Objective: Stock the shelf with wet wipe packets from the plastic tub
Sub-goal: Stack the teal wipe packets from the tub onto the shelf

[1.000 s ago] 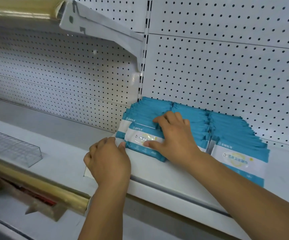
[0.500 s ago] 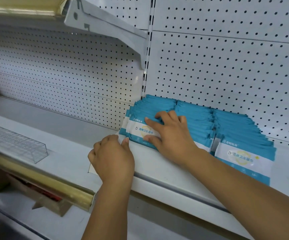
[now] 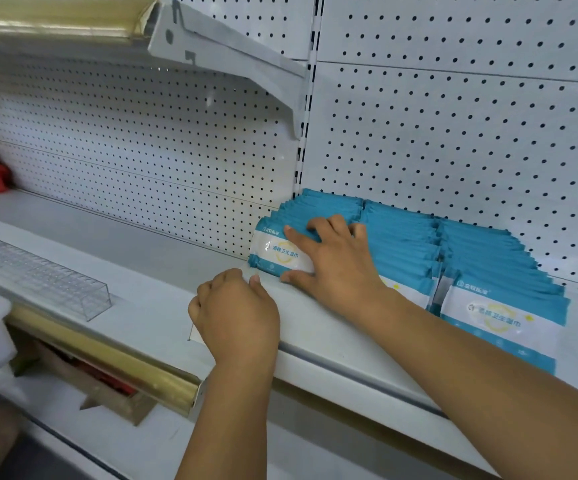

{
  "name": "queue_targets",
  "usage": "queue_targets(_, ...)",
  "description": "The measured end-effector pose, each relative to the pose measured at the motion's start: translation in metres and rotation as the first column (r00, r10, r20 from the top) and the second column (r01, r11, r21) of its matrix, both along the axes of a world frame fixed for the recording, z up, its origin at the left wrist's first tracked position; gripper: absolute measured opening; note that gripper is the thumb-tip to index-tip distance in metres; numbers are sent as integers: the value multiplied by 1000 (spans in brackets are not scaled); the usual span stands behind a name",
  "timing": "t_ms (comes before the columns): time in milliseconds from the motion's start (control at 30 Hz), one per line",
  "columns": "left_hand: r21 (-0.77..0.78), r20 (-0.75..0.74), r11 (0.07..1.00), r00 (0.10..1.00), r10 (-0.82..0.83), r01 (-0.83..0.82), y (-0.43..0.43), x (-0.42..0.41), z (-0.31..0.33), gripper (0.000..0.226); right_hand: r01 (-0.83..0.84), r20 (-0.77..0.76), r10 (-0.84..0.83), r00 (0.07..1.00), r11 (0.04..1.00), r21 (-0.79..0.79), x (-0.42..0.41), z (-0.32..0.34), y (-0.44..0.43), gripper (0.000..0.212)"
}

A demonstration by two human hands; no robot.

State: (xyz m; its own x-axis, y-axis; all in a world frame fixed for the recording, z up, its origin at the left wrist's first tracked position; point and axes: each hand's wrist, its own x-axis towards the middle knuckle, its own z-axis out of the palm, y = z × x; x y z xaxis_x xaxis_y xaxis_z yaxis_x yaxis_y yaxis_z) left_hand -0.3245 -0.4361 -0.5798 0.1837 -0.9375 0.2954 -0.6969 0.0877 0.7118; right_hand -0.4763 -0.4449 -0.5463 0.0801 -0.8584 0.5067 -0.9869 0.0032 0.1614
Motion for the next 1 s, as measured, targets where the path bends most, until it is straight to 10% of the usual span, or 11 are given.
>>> queue_targets(633, -196, -77, 931, 942, -328, 308, 56, -64, 23, 57, 68, 174, -76, 982, 997, 47, -107, 43, 168, 77)
queue_targets(1000, -368, 108, 520, 591, -799, 771, 175, -192, 49, 52, 441, 364, -413, 835, 898, 8, -198, 54, 346, 69)
